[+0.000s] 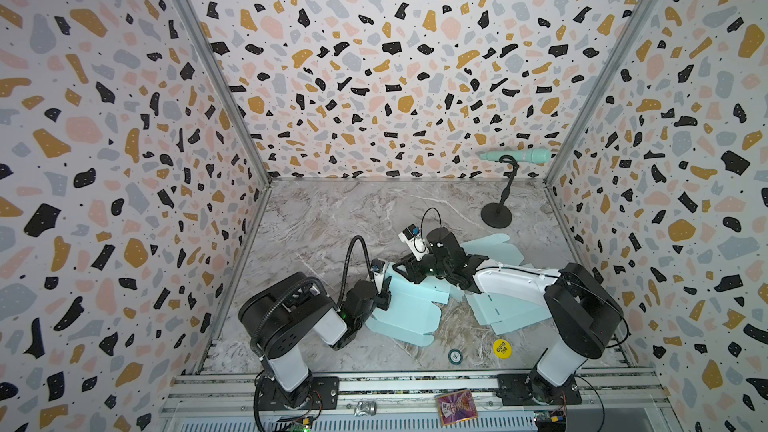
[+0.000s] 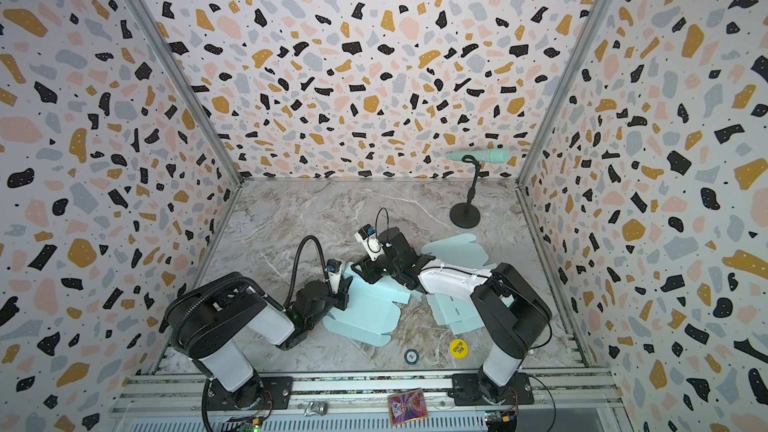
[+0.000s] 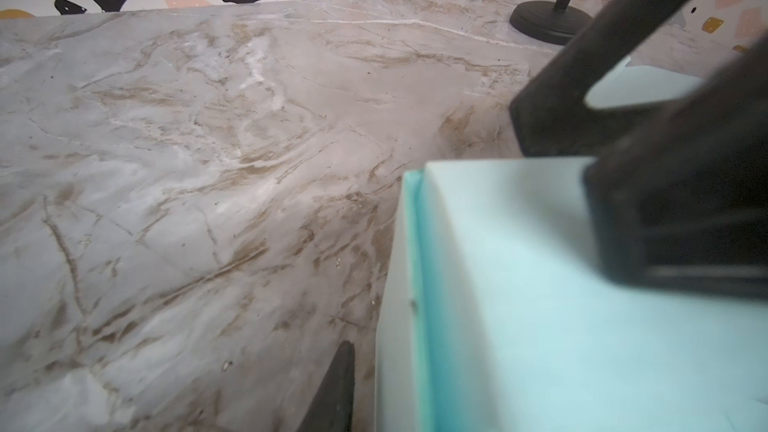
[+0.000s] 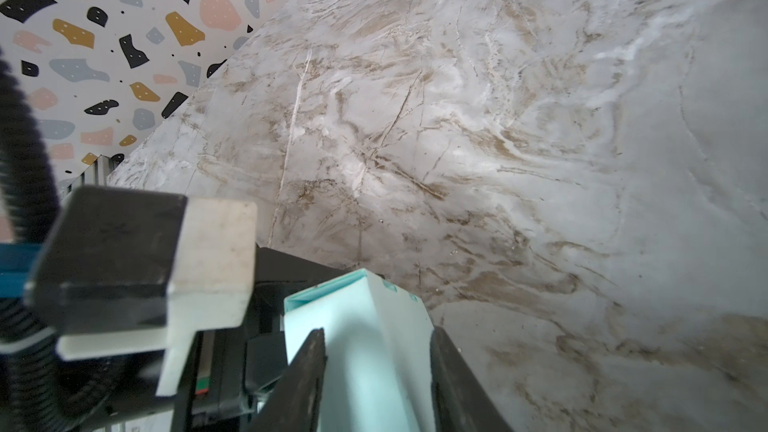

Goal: Fold the paper box

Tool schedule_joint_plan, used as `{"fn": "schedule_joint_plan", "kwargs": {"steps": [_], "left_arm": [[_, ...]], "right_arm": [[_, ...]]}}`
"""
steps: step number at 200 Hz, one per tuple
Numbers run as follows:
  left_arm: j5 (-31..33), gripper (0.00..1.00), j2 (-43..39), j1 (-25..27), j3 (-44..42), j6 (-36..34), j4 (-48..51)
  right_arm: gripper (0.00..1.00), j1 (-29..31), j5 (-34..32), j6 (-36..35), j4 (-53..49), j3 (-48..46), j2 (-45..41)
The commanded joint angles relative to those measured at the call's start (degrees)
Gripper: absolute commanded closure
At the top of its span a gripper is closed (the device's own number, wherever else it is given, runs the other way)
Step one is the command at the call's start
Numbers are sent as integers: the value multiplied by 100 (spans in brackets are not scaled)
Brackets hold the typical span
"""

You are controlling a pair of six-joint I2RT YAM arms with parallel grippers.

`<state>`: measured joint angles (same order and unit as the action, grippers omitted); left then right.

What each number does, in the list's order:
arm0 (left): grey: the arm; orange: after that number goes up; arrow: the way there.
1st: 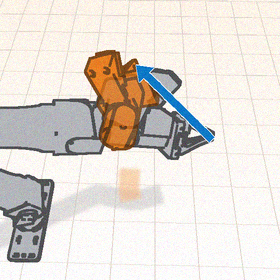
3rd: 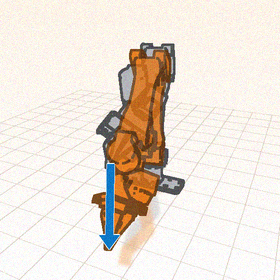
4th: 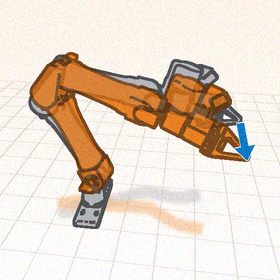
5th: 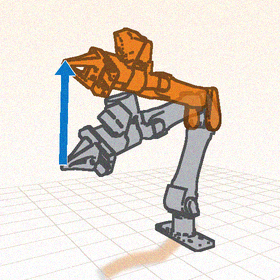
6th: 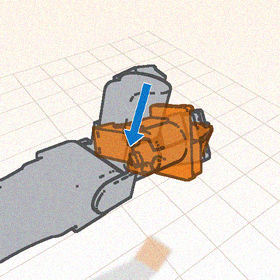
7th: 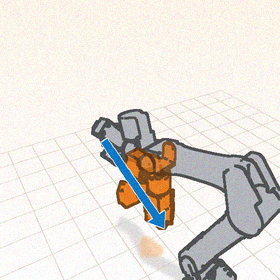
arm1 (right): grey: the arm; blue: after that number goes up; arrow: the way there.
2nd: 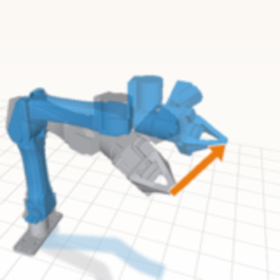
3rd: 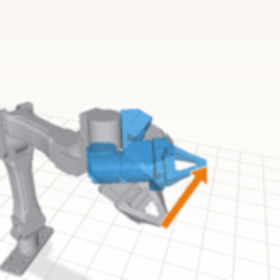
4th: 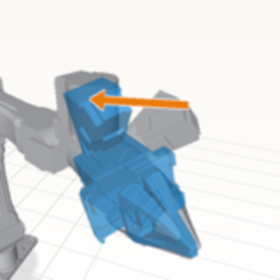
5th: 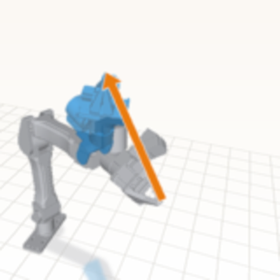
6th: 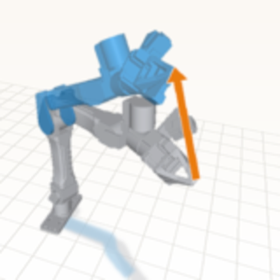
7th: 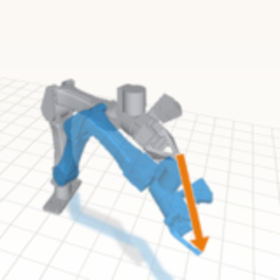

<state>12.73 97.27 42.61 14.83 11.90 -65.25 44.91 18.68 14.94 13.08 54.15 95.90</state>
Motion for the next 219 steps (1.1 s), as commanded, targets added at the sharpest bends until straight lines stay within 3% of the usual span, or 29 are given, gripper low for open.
{"fn": "schedule_joint_plan", "kwargs": {"steps": [1,23,87,135,146,171,206,219], "left_arm": [[11,74,-321,37,-77,84,-345],[-18,75,-527,36,-12,34,-159],[4,94,-434,34,74,65,-233],[524,100,-1068,37,69,393,571],[695,100,-1205,36,152,510,965],[913,100,-1416,37,395,828,1829],[1000,100,-1686,35,685,1456,2737],[1046,100,-1808,36,705,1656,2900]], "right_arm": [[58,9,-199,-35,-691,-96,-71],[58,9,-221,-16,-702,-72,-71],[58,123,-305,-21,-758,58,-176],[55,293,-1087,-106,-1718,453,-1529],[60,355,-1408,-88,-2032,456,-1971],[85,401,-1843,9,-2790,449,-2644],[100,565,-2218,109,-3102,151,-2875],[100,552,-2247,133,-2992,22,-2809]]}}
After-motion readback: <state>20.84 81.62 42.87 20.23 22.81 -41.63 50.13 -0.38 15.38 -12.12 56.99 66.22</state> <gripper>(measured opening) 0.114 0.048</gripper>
